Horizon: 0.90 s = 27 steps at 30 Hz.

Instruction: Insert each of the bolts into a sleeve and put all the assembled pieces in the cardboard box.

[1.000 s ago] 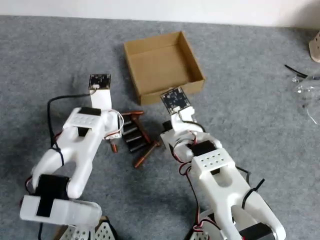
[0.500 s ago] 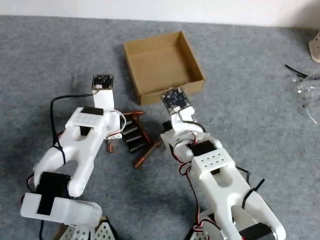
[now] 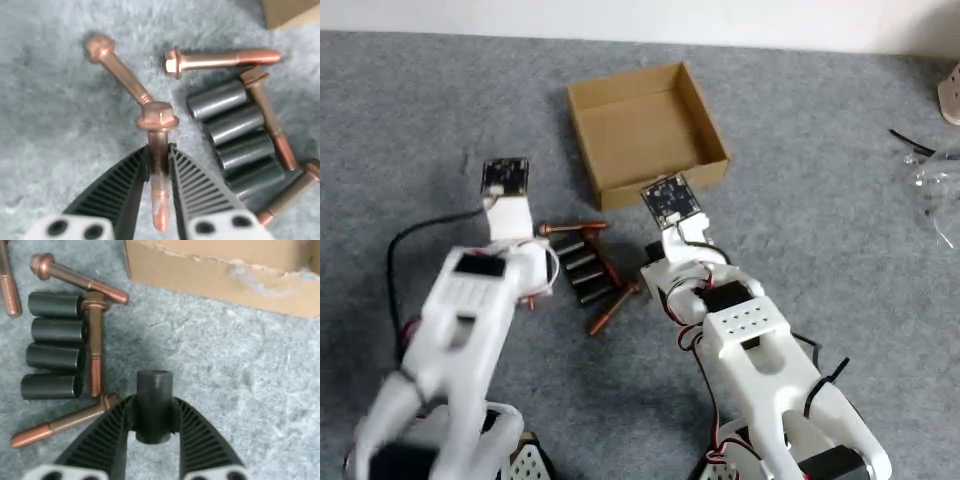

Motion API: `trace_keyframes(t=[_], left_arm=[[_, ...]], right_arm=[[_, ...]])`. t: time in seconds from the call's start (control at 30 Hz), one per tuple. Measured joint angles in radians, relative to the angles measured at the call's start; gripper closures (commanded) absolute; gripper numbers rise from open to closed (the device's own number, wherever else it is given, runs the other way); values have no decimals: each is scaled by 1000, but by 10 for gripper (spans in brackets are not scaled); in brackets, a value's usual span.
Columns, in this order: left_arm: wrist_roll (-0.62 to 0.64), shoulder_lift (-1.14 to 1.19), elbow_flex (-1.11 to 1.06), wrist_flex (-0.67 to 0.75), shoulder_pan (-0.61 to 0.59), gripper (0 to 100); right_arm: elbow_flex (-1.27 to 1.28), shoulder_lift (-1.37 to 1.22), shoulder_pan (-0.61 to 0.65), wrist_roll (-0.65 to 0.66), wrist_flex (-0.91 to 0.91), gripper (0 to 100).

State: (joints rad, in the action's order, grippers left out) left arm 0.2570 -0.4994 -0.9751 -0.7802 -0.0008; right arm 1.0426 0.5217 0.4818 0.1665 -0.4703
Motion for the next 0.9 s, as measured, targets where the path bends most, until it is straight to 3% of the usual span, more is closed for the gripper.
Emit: trace_keyframes(t=[0.17,0.43,0.63,0.9], left_arm=[[-51,-344,-215,91,0,995],[-60,-813,-382,103,-11,995],[-60,-1037,-454,103,-49,995],[-61,-1240,-539,103,-54,995]], right_arm=[[0,0,0,0,0,995],[8,0,0,0,84,995],[81,32,0,0,144,995],[262,374,0,0,153,995]])
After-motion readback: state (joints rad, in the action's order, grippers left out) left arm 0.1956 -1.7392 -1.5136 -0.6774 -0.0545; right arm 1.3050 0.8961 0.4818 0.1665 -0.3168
